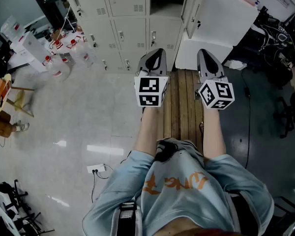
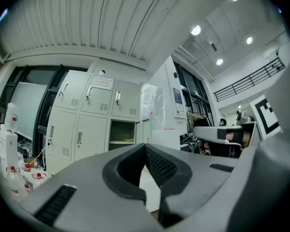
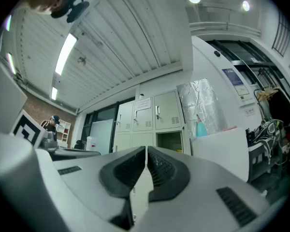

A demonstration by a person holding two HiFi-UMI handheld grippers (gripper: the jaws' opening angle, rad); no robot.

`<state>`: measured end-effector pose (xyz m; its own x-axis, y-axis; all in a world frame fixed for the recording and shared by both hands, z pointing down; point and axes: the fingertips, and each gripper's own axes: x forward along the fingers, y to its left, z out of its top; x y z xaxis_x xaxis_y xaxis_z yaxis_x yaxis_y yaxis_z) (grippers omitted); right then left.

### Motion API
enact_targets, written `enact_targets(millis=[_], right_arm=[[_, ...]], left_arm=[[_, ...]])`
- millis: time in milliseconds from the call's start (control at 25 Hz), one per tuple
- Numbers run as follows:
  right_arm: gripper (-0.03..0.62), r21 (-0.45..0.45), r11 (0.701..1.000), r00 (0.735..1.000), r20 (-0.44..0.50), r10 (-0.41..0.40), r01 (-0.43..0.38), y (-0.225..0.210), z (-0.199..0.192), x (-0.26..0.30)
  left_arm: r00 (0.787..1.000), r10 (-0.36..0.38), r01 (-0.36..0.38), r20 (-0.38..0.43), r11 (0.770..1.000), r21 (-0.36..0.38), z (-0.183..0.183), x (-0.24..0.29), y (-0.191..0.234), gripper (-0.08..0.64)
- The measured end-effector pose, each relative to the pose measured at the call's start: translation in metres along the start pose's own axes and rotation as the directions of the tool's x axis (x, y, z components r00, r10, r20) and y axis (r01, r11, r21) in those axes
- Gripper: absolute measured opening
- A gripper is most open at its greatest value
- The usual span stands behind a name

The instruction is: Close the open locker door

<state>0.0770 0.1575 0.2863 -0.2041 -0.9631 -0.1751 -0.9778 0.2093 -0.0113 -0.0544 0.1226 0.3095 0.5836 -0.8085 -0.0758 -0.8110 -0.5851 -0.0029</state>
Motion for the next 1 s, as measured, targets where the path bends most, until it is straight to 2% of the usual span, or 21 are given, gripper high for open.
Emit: enact_targets(millis=[120, 320, 480, 840, 1000], right_arm=[[0.035, -0.017, 1.0, 1.0, 0.002, 0.012, -0.012, 0.001, -0.001, 0.004], [0.035, -0.001, 1.0, 0.999, -0.019, -0.03, 0.03, -0.019, -0.009, 0.003], [0.035, -0.004, 1.0, 0.999, -0.04, -0.022, 0.022, -0.025, -0.018, 0.014], [0.035, 0.043, 0.999, 1.0, -0.019, 0.013, -0.012, -0.036, -0.032, 0.076], [0.035, 0.061, 0.998, 1.0, -0.02, -0.001, 0.003, -0.059, -0.043, 0.103]], left_arm=[[1.0, 0.0, 0.001, 0.014, 1.0, -0.021, -0.002, 0.007, 0.007, 0.018], [0.999, -0.03, 0.031, 0.01, 0.999, -0.045, -0.011, 0.017, 0.0, 0.018], [0.999, -0.034, 0.035, 0.01, 0.998, -0.053, -0.014, 0.03, 0.003, 0.018], [1.0, -0.023, 0.023, -0.017, 0.999, -0.03, -0.019, 0.075, 0.035, 0.018], [0.997, -0.061, 0.061, -0.044, 0.998, 0.003, -0.031, 0.107, 0.024, 0.018]])
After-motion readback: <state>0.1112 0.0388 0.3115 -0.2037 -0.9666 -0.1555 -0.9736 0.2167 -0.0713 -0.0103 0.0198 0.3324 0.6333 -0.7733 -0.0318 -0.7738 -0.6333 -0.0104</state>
